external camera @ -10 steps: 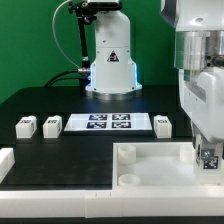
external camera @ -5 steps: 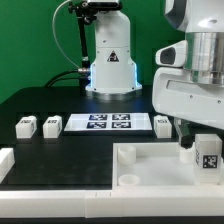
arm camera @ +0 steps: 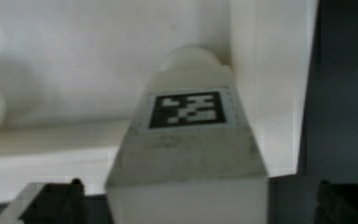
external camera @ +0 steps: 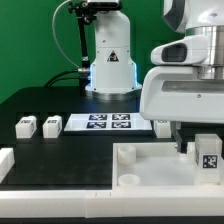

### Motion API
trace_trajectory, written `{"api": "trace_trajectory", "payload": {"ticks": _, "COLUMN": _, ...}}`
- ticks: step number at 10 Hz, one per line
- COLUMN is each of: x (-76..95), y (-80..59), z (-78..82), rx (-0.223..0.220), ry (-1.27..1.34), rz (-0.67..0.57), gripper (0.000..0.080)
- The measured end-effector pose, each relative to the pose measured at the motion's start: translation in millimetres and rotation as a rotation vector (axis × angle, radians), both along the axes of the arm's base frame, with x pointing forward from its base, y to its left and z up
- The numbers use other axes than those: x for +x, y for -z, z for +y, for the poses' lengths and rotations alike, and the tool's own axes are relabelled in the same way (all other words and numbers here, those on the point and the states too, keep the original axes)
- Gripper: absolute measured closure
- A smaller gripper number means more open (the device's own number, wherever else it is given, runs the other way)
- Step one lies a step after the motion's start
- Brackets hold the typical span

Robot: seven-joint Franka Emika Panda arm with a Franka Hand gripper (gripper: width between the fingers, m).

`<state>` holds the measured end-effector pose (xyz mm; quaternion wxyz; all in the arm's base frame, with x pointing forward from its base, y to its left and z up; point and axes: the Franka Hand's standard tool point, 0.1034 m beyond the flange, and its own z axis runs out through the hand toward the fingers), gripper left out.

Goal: Assemble one leg

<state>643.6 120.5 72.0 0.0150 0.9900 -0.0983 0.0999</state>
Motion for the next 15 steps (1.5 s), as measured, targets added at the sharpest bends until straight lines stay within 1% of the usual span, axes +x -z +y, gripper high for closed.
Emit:
{"api": "trace_trajectory", "payload": {"ticks": 1, "x": -0.2, "y": 0.7, "z": -0.4, "rx": -0.001, "ry": 0.004, "rz": 0.001, "gripper": 0.015}}
{"api": "trace_trajectory", "payload": {"ticks": 2, "x": -0.2, "y": 0.7, "z": -0.4, "rx": 0.009, "ry": 0.053, "rz": -0.002, "gripper": 0.0246}}
{"api": "trace_trajectory", "payload": {"ticks": 3, "x": -0.5, "y": 1.3, "z": 0.2, "rx": 0.037, "ry": 0.172, "rz": -0.007, "gripper": 0.0246}}
{"api": "trace_trajectory", "payload": {"ticks": 4, "x": -0.6, "y": 1.6, "z": -0.4, "rx": 0.048, "ry": 0.234, "rz": -0.009, "gripper": 0.0464}}
{"api": "trace_trajectory", "payload": {"ticks": 5, "x": -0.9, "y": 2.5, "z": -4.3, "rx": 0.072, "ry": 0.384, "rz": -0.015, "gripper": 0.0508}}
{"api": "trace_trajectory", "payload": {"ticks": 6, "x": -1.5, "y": 3.7, "z": -7.0, "rx": 0.099, "ry": 0.607, "rz": -0.033, "gripper": 0.0508}}
{"api": "trace_trajectory", "payload": {"ticks": 7, "x": -3.3, "y": 3.6, "z": -7.9, "rx": 0.113, "ry": 0.796, "rz": -0.04, "gripper": 0.0508}}
{"api": "trace_trajectory", "payload": {"ticks": 8, "x": -4.8, "y": 4.3, "z": -11.5, "rx": 0.149, "ry": 1.011, "rz": -0.048, "gripper": 0.0508}}
{"api": "trace_trajectory", "payload": {"ticks": 9, "x": -6.4, "y": 4.8, "z": -16.1, "rx": 0.203, "ry": 1.148, "rz": -0.056, "gripper": 0.0508}}
{"api": "trace_trajectory", "payload": {"ticks": 12, "x": -6.4, "y": 4.8, "z": -16.1, "rx": 0.203, "ry": 1.148, "rz": -0.056, "gripper": 0.0505}}
{"api": "trace_trajectory", "payload": {"ticks": 13, "x": -6.4, "y": 4.8, "z": -16.1, "rx": 0.203, "ry": 1.148, "rz": -0.056, "gripper": 0.0475}}
{"api": "trace_trajectory", "payload": {"ticks": 14, "x": -6.4, "y": 4.8, "z": -16.1, "rx": 0.203, "ry": 1.148, "rz": -0.056, "gripper": 0.0475}}
{"api": "trace_trajectory", "payload": {"ticks": 15, "x": -6.4, "y": 4.8, "z": -16.1, "rx": 0.203, "ry": 1.148, "rz": -0.056, "gripper": 0.0293}}
